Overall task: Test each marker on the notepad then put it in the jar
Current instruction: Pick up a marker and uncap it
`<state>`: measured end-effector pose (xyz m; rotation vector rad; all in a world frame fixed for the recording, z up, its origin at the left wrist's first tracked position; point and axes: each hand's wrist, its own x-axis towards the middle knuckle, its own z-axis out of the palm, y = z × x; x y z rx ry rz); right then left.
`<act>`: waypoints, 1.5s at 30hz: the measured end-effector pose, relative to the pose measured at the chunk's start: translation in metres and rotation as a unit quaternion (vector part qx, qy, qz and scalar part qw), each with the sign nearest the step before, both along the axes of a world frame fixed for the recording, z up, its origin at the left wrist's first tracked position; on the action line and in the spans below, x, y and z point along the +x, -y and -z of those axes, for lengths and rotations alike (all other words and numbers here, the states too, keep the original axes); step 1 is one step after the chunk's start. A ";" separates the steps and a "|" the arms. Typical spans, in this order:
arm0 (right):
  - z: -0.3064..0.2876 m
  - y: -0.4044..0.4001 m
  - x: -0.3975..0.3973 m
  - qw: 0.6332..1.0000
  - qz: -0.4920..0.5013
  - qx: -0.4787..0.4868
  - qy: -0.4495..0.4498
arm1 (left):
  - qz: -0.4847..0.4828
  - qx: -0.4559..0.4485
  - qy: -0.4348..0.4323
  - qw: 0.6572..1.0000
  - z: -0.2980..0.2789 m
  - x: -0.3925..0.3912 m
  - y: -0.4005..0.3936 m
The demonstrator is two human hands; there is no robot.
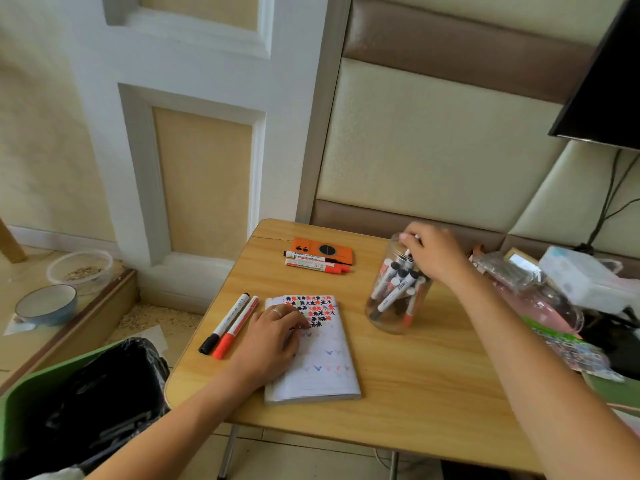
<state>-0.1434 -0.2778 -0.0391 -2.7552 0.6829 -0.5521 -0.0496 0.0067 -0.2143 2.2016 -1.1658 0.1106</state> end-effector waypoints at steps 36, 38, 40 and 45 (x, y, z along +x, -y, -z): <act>0.144 -0.036 0.148 0.993 -0.067 -0.067 -0.077 | -0.013 -0.022 0.011 1.000 0.001 0.000 0.003; 0.142 -0.038 0.144 0.992 -0.067 -0.061 -0.085 | 0.014 -0.031 -0.001 0.999 -0.001 -0.001 0.004; 0.133 -0.045 0.136 0.995 -0.065 -0.040 -0.064 | 0.017 -0.041 -0.017 0.999 -0.002 -0.003 0.002; 0.106 -0.083 0.089 0.973 -0.100 0.195 0.070 | 0.006 -0.092 -0.053 0.994 0.000 -0.005 0.002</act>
